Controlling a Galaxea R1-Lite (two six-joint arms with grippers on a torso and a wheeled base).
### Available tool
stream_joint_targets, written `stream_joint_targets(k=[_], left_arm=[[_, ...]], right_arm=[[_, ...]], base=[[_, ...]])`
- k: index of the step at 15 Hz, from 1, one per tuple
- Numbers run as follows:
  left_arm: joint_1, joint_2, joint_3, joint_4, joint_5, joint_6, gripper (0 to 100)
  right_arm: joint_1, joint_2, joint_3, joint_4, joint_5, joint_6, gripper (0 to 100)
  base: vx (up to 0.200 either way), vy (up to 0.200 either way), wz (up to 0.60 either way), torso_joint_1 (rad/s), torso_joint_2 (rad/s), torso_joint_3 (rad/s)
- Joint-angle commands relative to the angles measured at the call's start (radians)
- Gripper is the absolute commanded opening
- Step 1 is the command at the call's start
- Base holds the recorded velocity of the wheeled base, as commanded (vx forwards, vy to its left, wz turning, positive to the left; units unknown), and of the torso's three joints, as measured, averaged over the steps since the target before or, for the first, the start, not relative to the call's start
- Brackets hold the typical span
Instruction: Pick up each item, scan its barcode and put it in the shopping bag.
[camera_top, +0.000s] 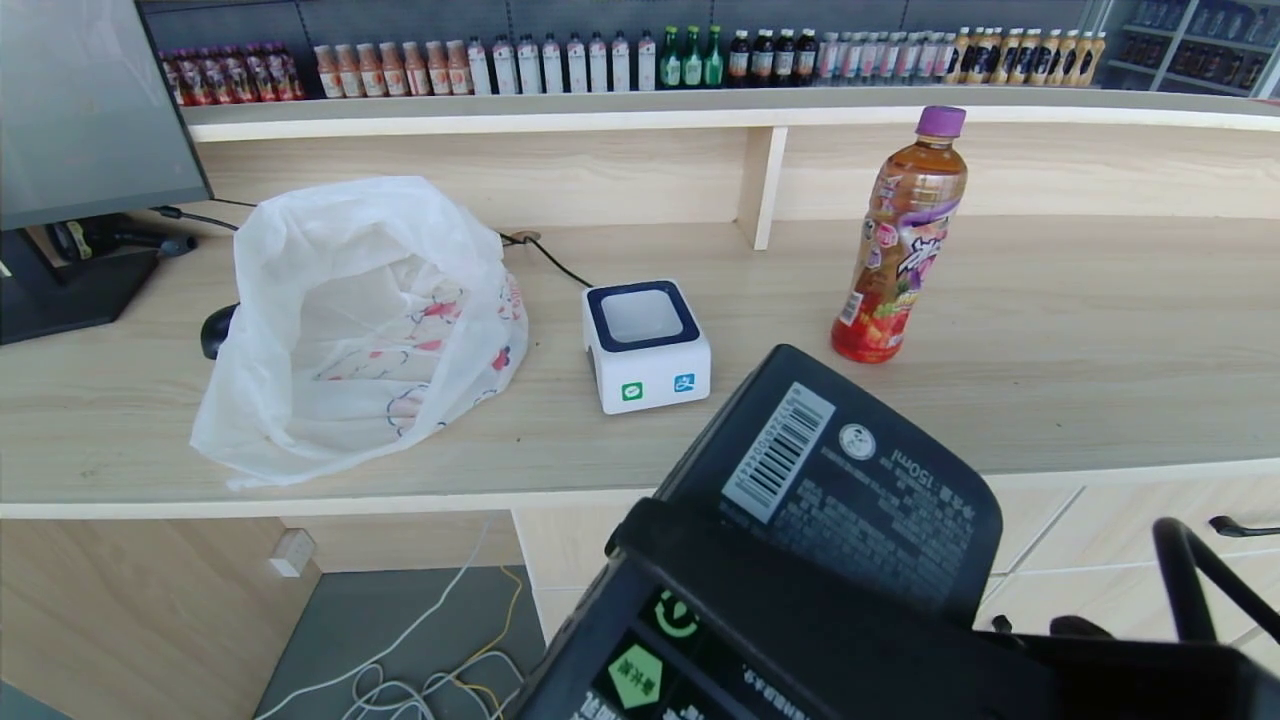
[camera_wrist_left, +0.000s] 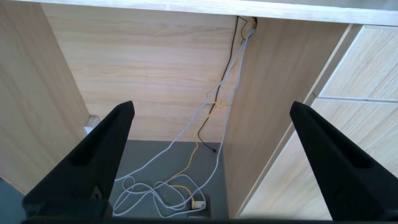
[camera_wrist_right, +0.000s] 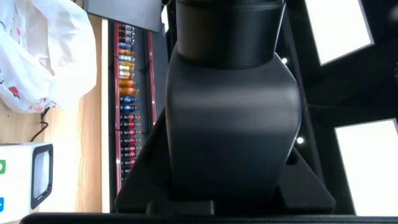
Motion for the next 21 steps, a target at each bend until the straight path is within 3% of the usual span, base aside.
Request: stream_joint_targets(k=[1,5,8,9,10,13,14,21], left_arm=[[0.0,0.0,0.0,0.0,0.0,0.001,100],[0.0,0.0,0.0,0.0,0.0,-0.001,100],[0.0,0.0,0.0,0.0,0.0,-0.001,100],[0.0,0.0,0.0,0.0,0.0,-0.001,100],[0.0,0.0,0.0,0.0,0.0,0.001,100],[0.0,0.0,0.0,0.0,0.0,0.001,100],[0.0,0.0,0.0,0.0,0.0,0.001,100],[0.0,0.0,0.0,0.0,0.0,-0.001,100]], right_arm=[[0.003,0.004,-0.001,-0.001,0.0,-0.002,0],[-0.003,0.007,-0.01,-0.001,-0.001,0.045,0],[-0.091,0.016,-0.01,-0.001,-0.004,0.401,0],[-0.105,0.027,-0.009,-0.001,-0.008,0.457,0],[-0.117,0.046,-0.012,-0.001,-0.043,0.589,0],[-0.124,0.052,-0.007,-0.001,-0.235,0.773,0],[-0.137,0.07,-0.016,-0.001,-0.251,0.811,0],[-0.186,0.064,-0.065,-0.001,-0.196,1.231,0]], base=[[0.0,0.0,0.0,0.0,0.0,0.0],[0.0,0.0,0.0,0.0,0.0,0.0],[0.0,0.0,0.0,0.0,0.0,0.0],[0.0,0.0,0.0,0.0,0.0,0.0],[0.0,0.0,0.0,0.0,0.0,0.0],[0.0,0.0,0.0,0.0,0.0,0.0],[0.0,0.0,0.0,0.0,0.0,0.0],[0.0,0.0,0.0,0.0,0.0,0.0]])
